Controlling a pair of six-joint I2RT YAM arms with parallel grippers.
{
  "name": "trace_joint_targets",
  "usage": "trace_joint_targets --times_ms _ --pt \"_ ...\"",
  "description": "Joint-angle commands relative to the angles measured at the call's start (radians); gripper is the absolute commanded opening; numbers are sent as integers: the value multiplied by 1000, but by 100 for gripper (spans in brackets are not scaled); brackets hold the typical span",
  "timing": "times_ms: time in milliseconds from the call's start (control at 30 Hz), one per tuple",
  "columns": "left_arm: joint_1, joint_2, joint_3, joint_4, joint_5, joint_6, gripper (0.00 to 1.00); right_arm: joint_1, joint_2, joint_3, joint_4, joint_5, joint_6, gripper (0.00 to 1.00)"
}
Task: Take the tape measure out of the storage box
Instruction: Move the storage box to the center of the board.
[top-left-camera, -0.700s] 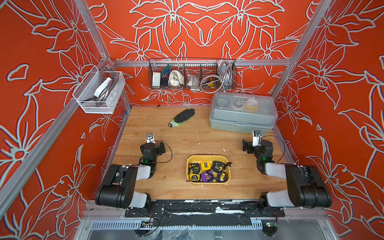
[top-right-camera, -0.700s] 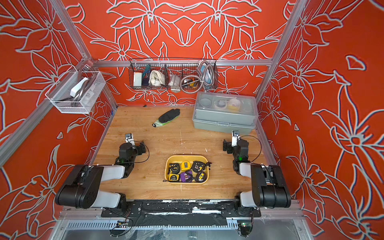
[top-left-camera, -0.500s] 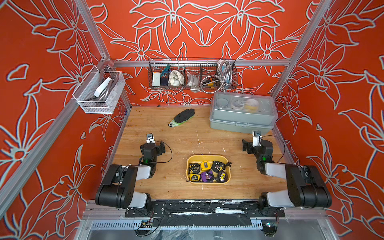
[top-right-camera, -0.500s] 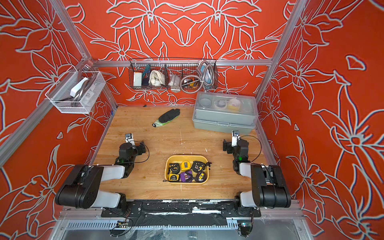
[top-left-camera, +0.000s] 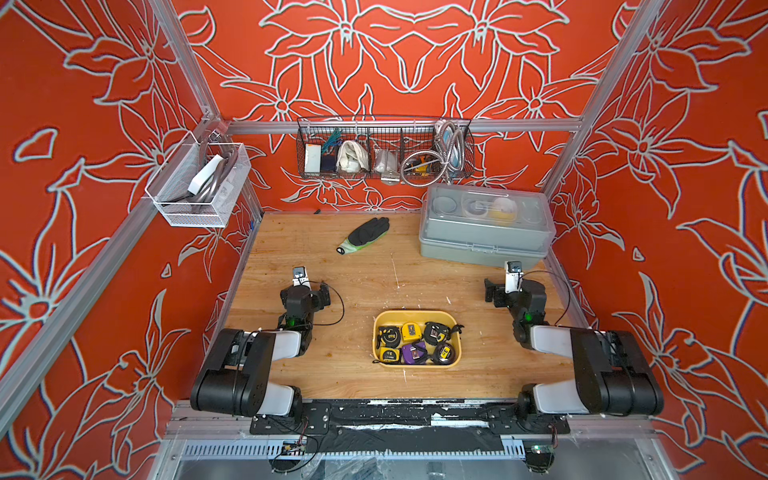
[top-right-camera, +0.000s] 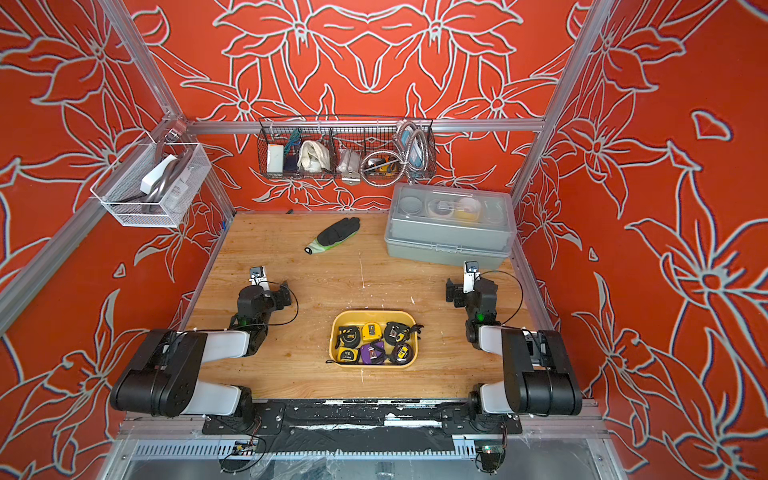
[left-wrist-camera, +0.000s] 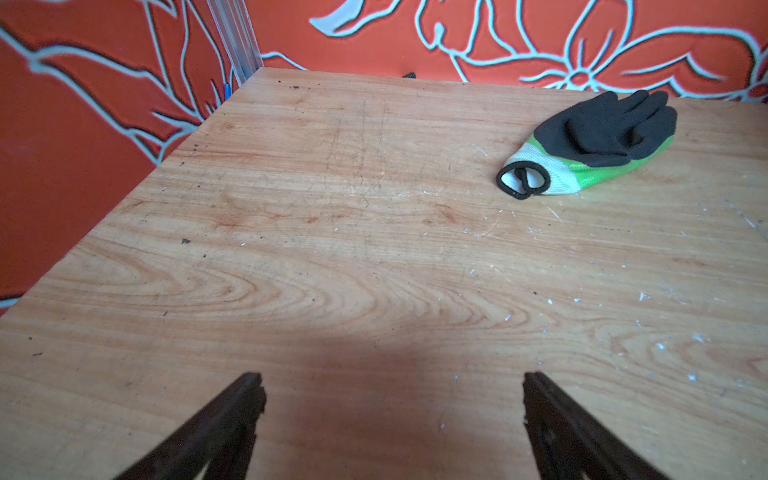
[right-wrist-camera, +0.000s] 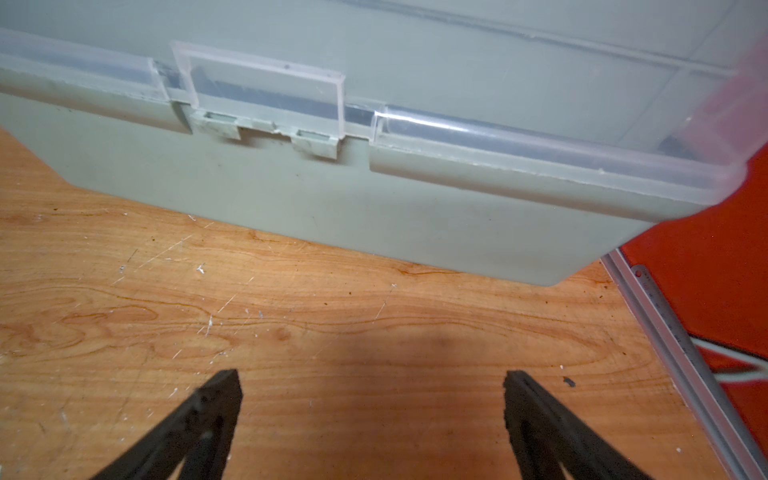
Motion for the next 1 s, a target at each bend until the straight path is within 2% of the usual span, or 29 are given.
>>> trace_joint_targets --times_ms 0,267,333,400,433,500,567,667,767,867,967 --pt "15 -6 14 -7 30 6 98 -2 3 4 13 -11 3 100" --pt "17 -9 16 -16 35 5 98 -6 -3 -3 29 -12 7 100" --pt "17 -21 27 -41 39 10 98 -6 -61 36 -77 40 30 100" --pt "17 -63 118 -220 20 6 98 -5 -138 153 -353 71 48 100" --pt "17 -84 213 -404 -5 -7 98 -6 -160 212 -461 93 86 100" --pt "17 -90 391 -683 -34 -62 98 -5 -184 279 -573 90 129 100" --pt "14 -81 554 -940 0 -118 98 -3 -194 349 -707 69 192 100" --pt "-4 -41 767 -1291 106 -238 98 18 -194 472 -934 -61 206 100" --pt "-65 -25 870 -1493 224 -287 98 83 -218 577 -1154 -82 209 100" --pt "-143 -31 895 -1630 355 -318 98 193 -256 630 -1289 -77 201 100" --pt "-241 -24 903 -1740 385 -329 95 291 -273 659 -1386 -83 202 100"
